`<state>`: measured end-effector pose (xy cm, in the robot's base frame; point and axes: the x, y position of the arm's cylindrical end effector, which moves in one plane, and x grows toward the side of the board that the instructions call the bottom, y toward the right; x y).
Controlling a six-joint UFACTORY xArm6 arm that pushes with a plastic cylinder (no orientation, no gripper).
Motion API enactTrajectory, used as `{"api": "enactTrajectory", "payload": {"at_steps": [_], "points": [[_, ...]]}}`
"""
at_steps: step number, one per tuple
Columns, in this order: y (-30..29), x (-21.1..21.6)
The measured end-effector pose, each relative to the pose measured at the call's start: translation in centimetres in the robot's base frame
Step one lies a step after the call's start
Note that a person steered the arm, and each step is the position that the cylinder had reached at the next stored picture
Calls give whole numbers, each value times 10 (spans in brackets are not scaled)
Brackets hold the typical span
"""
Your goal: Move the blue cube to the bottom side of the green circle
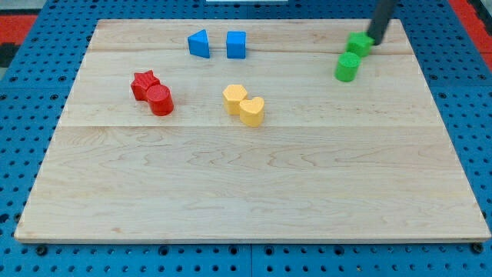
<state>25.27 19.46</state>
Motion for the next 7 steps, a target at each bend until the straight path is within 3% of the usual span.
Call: {"api": "enactTrajectory", "payload": {"at_steps": [1,2,3,4,6,7], "points": [[-13,-6],[21,-44],[-15,-60],[-109,-43],[-240,-34],[-228,35]]}}
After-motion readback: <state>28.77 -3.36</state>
